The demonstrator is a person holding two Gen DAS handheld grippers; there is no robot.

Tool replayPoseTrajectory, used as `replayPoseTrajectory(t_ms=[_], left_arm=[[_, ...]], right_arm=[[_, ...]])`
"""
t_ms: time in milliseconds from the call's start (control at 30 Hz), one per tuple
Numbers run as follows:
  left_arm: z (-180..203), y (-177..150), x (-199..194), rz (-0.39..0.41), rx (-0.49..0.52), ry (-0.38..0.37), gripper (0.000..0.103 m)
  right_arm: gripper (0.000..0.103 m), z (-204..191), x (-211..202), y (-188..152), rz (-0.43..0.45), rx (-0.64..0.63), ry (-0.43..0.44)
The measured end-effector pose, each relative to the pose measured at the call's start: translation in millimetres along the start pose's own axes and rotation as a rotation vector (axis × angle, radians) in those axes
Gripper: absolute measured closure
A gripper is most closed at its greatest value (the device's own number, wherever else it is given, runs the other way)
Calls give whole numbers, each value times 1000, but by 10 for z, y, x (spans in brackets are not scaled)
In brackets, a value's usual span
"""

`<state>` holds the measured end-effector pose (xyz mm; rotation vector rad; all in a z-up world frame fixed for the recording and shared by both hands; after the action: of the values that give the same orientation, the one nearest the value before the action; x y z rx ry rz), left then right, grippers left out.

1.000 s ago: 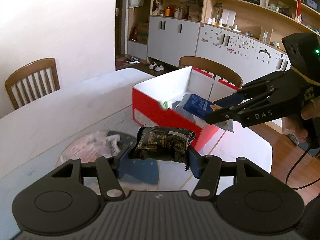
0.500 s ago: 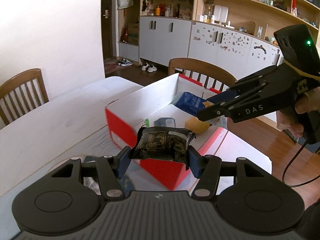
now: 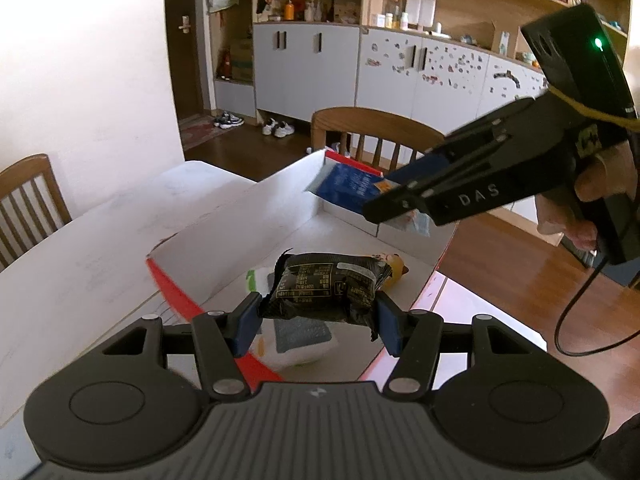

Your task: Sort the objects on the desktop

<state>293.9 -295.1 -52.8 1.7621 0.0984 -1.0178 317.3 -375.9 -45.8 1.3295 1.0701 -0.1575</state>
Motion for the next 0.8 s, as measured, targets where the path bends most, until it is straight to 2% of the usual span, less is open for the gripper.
replayPoseTrajectory(t_ms=[700,800], left_arm=[[190,192,813,-163,112,-104,45],[161,186,943,-202,96,-118,45]], right_arm=[[65,573,545,-29,-86,48,-56],[65,611,623,-25,-99,42,-64]])
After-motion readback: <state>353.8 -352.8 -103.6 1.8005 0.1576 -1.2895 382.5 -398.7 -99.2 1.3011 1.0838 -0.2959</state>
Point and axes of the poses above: each gripper's, at about its wrist camera, not at the fingertips, and x roughly the way its jaws point, z to its right, y to its top, the point moved 9 cm from there along x, roughly the way its jaws point, and after that the axes turned 8 degrees about x, right-handed, at the moved point
